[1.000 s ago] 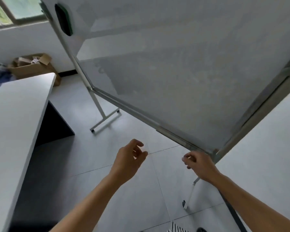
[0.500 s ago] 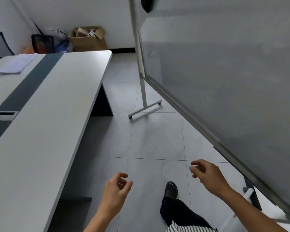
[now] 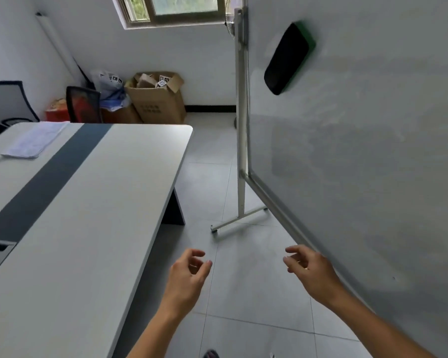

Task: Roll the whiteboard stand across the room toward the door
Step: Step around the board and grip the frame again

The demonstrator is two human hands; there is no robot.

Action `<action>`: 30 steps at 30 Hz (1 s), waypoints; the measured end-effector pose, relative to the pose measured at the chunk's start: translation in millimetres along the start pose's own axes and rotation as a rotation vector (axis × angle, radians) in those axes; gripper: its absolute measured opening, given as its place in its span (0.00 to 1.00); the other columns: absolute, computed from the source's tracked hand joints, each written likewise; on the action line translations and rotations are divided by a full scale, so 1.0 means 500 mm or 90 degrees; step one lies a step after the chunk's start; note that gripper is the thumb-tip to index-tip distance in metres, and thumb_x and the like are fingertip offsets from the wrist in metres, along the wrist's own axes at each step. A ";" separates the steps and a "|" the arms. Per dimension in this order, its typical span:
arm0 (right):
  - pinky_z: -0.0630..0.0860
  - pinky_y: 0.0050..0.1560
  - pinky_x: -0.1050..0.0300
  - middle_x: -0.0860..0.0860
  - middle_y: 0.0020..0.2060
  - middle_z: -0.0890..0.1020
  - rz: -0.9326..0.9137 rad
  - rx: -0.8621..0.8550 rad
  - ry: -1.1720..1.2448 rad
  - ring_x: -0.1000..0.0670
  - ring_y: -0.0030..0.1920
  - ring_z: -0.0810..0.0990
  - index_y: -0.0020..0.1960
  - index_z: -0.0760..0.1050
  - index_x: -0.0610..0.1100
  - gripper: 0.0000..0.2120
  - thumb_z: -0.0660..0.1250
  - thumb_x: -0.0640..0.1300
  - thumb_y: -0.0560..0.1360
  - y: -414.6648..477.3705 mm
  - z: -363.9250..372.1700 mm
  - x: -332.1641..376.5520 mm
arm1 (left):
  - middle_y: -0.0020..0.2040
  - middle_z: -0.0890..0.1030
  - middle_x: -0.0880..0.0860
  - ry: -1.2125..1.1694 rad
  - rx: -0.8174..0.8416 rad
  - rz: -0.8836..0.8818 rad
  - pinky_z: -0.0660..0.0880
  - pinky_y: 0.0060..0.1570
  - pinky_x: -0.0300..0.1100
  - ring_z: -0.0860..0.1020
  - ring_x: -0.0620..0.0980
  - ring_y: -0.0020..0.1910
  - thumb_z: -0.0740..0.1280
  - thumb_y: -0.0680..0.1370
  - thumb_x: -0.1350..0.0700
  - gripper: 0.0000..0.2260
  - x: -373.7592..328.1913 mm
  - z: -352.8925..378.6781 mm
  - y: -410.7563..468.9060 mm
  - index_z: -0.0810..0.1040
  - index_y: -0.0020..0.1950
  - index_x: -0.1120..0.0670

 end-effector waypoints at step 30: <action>0.79 0.43 0.54 0.55 0.36 0.86 0.181 -0.337 0.189 0.51 0.37 0.85 0.47 0.75 0.57 0.11 0.71 0.42 0.73 0.684 -0.055 0.193 | 0.26 0.71 0.39 -0.240 0.353 0.463 0.66 0.34 0.25 0.71 0.32 0.27 0.48 0.84 0.56 0.19 -0.800 0.189 1.051 0.69 0.50 0.71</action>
Point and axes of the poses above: each hand's wrist, its own y-axis towards the middle knuckle, its own z-axis out of the palm, x = y × z, the point moved 7 cm from there along y, towards the middle knuckle
